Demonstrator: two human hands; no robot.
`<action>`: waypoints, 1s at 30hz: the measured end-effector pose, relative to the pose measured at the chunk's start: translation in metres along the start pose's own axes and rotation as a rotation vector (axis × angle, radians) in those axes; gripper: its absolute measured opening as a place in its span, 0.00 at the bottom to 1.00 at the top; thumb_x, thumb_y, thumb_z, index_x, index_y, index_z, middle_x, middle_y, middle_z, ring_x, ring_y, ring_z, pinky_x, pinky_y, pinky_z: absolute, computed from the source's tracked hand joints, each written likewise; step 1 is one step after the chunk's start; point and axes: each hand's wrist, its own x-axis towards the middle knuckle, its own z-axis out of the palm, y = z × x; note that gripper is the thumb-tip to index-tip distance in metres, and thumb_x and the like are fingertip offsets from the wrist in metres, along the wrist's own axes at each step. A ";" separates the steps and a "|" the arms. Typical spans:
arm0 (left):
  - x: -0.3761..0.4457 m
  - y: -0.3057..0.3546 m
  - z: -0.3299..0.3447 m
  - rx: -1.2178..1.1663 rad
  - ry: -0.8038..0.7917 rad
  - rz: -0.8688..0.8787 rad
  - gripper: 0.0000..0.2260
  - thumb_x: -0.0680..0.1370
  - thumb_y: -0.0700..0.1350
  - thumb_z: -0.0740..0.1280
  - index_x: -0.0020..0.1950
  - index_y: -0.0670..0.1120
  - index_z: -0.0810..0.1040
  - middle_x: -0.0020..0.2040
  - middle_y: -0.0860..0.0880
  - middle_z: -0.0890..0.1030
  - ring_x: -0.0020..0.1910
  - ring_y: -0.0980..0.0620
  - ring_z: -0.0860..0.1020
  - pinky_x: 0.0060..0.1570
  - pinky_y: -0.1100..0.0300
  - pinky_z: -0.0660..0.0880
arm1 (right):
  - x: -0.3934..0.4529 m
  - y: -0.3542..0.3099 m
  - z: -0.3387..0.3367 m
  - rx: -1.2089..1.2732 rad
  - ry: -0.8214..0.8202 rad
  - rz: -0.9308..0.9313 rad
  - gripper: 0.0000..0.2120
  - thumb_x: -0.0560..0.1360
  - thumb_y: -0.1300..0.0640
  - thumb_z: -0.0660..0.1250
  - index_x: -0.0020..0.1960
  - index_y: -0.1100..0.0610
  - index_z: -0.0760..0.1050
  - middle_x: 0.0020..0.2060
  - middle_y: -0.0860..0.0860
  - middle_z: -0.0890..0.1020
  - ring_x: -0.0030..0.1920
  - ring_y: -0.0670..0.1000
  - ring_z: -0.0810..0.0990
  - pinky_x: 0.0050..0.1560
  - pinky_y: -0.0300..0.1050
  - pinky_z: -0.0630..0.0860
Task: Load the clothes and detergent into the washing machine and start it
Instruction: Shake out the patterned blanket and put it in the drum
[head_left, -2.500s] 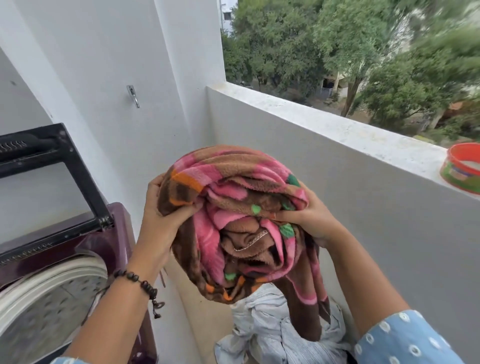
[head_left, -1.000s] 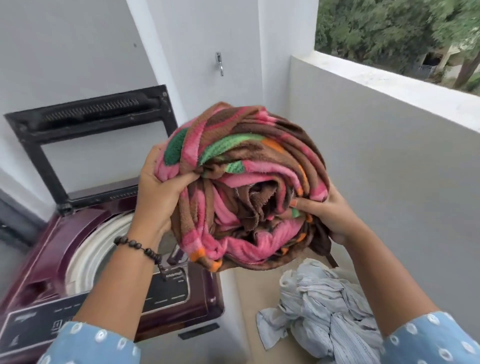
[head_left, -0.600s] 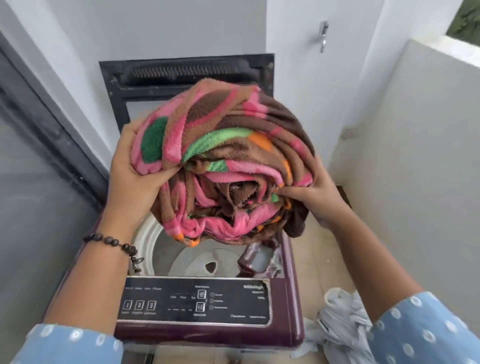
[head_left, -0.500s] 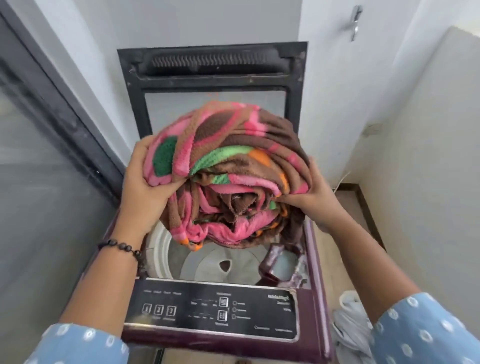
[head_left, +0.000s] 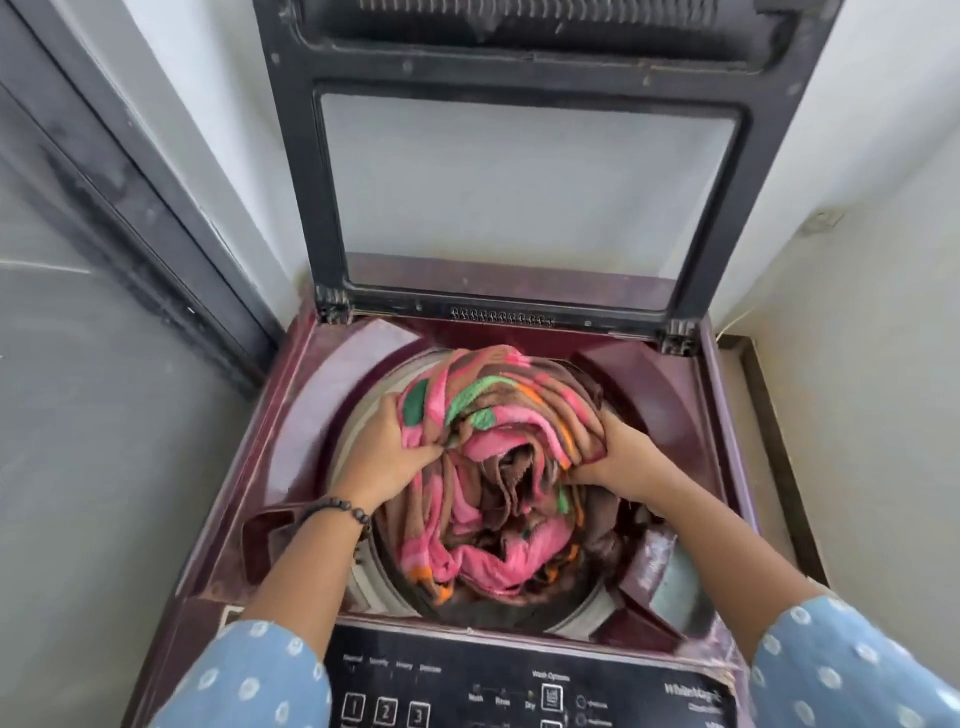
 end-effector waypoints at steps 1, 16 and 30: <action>0.009 0.000 0.000 0.070 -0.034 -0.036 0.35 0.69 0.43 0.77 0.71 0.43 0.65 0.64 0.46 0.76 0.63 0.45 0.75 0.60 0.56 0.70 | 0.007 -0.005 0.002 -0.054 -0.041 0.021 0.41 0.65 0.53 0.79 0.71 0.59 0.63 0.63 0.56 0.77 0.62 0.56 0.76 0.53 0.44 0.71; 0.024 0.014 0.010 0.302 -0.300 -0.101 0.32 0.78 0.53 0.68 0.77 0.47 0.58 0.76 0.44 0.63 0.72 0.45 0.68 0.66 0.53 0.67 | 0.028 -0.043 0.017 -0.224 -0.091 -0.030 0.21 0.81 0.57 0.58 0.74 0.56 0.65 0.69 0.56 0.73 0.68 0.56 0.72 0.65 0.45 0.68; -0.018 0.057 0.022 0.003 -0.148 0.039 0.11 0.82 0.41 0.62 0.60 0.51 0.80 0.43 0.48 0.86 0.33 0.54 0.83 0.43 0.59 0.81 | -0.024 -0.050 -0.009 0.030 0.065 -0.116 0.08 0.79 0.64 0.63 0.51 0.62 0.80 0.41 0.57 0.85 0.33 0.51 0.84 0.41 0.44 0.83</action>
